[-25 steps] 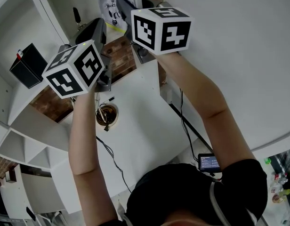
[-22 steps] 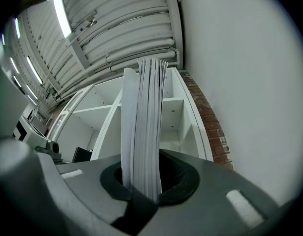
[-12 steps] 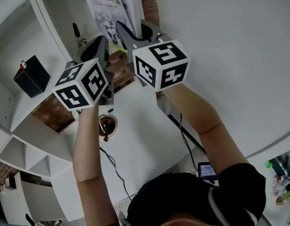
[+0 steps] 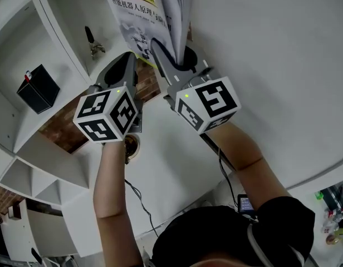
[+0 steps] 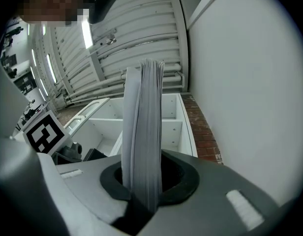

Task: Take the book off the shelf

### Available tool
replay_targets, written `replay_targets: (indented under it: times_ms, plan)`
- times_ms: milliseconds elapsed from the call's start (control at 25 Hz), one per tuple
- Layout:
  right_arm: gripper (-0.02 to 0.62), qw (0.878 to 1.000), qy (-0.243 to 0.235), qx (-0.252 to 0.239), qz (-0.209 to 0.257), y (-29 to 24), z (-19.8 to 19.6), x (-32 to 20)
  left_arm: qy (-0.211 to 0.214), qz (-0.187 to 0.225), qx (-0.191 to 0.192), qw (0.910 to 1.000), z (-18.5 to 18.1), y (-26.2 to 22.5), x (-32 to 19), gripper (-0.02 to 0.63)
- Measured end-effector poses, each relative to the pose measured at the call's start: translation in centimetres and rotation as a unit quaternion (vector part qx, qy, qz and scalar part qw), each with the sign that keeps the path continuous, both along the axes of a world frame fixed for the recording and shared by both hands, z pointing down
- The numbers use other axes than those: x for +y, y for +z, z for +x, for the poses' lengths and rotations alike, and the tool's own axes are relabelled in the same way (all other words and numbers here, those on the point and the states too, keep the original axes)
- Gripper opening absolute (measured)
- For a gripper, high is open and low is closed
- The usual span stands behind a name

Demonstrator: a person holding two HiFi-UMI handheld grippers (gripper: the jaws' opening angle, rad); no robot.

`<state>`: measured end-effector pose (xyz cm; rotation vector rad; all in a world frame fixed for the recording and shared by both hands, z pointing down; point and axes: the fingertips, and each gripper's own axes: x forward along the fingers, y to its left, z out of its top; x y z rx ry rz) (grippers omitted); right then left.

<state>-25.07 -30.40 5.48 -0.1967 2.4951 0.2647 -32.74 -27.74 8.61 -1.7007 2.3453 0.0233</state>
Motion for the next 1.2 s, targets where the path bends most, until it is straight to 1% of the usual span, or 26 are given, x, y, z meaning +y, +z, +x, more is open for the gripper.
replay_targets:
  times_ms: [200,360,640,800,1000,1200]
  plan:
    - [0.063,1.000,0.005,-0.011,0.012,1.5,2.0,0.6,0.003,0.003,0.007,1.0000,0.9,1.4,-0.3,0.007]
    - [0.064,1.000,0.005,-0.020,0.017,2.6,3.6,0.8,0.000,0.017,-0.005,0.9998,2.1,2.0,-0.5,0.008]
    - [0.064,1.000,-0.003,-0.004,-0.007,6.7,5.7,1.2,-0.001,0.016,-0.002,0.9999,3.8,4.5,0.6,0.008]
    - [0.064,1.000,-0.004,0.016,-0.019,9.4,6.1,1.5,-0.004,0.014,0.015,0.9998,3.8,6.6,1.8,0.007]
    - [0.064,0.998,-0.002,0.056,-0.042,13.1,6.3,2.4,-0.014,0.017,0.055,0.9982,3.5,9.8,3.5,0.007]
    - [0.063,0.994,-0.014,0.081,-0.070,17.6,5.8,3.5,-0.011,0.012,0.082,0.9965,3.5,13.7,4.5,0.008]
